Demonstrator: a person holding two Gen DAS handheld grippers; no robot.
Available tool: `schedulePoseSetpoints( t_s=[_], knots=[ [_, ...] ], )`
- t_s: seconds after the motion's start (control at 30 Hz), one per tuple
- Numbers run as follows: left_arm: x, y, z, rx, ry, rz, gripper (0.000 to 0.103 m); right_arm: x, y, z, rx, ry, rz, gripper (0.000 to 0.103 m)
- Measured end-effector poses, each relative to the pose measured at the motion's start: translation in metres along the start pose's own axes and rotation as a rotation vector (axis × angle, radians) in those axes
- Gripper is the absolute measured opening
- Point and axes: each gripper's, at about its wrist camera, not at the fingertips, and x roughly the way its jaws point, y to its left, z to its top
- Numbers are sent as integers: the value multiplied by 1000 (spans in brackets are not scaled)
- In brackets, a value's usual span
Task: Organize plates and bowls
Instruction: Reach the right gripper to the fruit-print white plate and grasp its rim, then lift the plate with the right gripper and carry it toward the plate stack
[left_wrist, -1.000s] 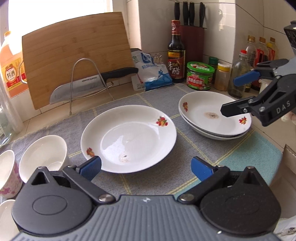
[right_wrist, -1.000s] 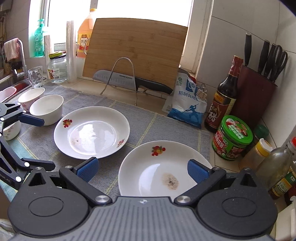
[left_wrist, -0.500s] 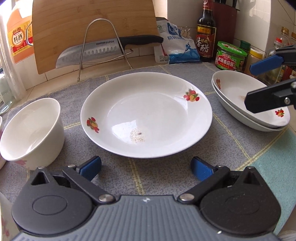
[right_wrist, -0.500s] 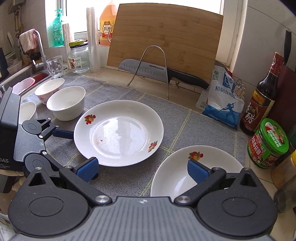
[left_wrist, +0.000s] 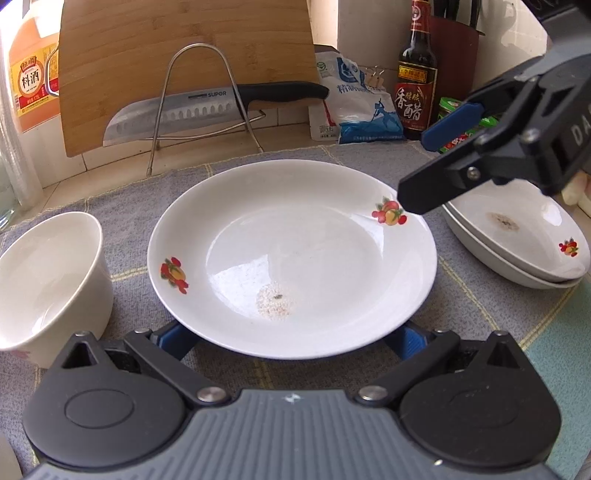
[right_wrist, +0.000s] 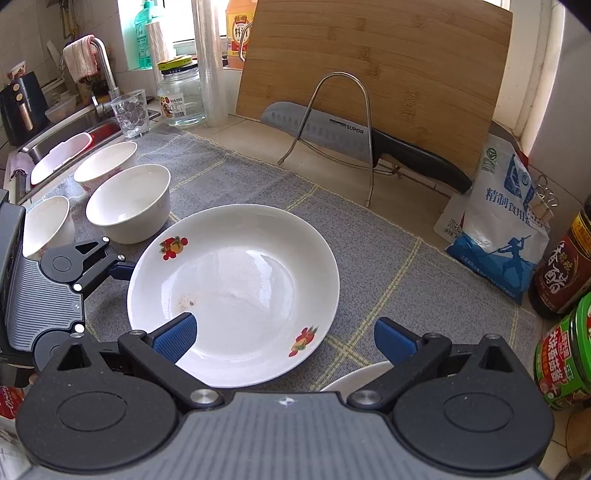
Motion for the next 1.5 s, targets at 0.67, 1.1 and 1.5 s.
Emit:
schedulePoseSetpoints(
  t_s=[0.67, 1.1, 1.5],
  knots=[
    [-4, -2, -1, -22, -25, 21, 103, 105, -30, 57, -149, 222, 250, 103],
    [-2, 1, 1, -16, -15, 16, 103, 107, -37, 61, -133, 222, 386, 93],
    [-4, 1, 1, 0, -18, 20, 103, 116, -42, 71, -122, 213, 451, 94]
  ],
)
